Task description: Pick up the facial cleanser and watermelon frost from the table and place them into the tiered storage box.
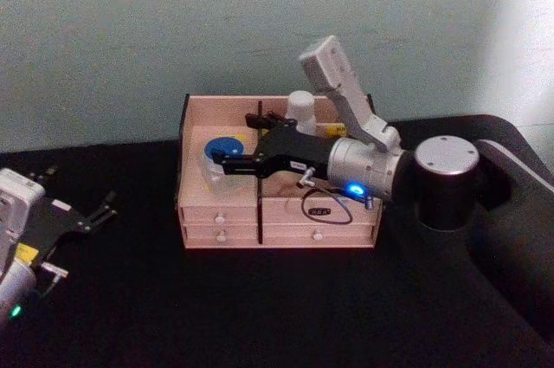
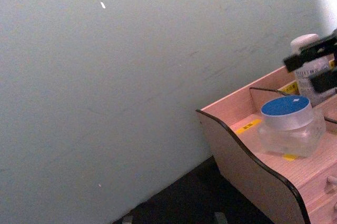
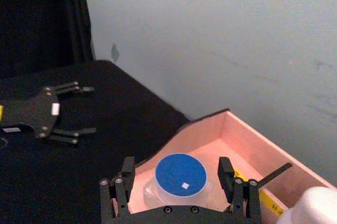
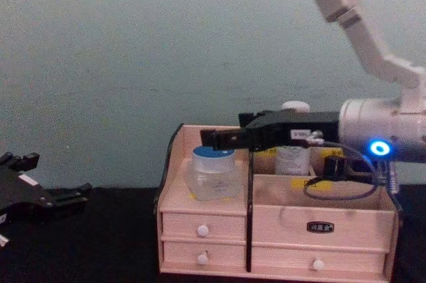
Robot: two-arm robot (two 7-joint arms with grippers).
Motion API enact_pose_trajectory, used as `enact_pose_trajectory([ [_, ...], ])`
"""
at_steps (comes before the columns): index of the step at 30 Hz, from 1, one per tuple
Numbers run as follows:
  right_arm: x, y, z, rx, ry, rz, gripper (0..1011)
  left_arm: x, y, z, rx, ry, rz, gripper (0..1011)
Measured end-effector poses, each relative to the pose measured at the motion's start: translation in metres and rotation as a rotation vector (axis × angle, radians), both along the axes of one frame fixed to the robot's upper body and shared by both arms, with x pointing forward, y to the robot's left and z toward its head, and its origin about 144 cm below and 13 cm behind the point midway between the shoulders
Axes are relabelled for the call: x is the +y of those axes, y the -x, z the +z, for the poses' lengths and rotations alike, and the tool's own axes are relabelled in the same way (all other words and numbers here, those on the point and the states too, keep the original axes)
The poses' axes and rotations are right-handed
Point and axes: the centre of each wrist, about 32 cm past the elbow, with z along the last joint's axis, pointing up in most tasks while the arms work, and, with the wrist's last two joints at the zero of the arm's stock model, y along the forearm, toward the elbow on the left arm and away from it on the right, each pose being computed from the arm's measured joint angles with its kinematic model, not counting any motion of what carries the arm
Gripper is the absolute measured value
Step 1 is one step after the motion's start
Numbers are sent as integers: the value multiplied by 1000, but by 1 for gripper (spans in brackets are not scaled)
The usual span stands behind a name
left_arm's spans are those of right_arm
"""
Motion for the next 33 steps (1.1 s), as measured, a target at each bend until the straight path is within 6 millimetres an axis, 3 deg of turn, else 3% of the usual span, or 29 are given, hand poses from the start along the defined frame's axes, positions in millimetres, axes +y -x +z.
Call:
enact_pose_trajectory([
  [8,-20,32,7,-24,-38,25,1004,0,0,0,0,0,0,1001],
  [22,-80,83,8,23,-25,21,1004,0,0,0,0,0,0,1001],
  [29,-99,101,2,-30,-22,-213,1004,0,0,0,0,0,0,1001],
  [33,-97,106,-5,-92,-25,-380,1004,0,0,0,0,0,0,1001],
])
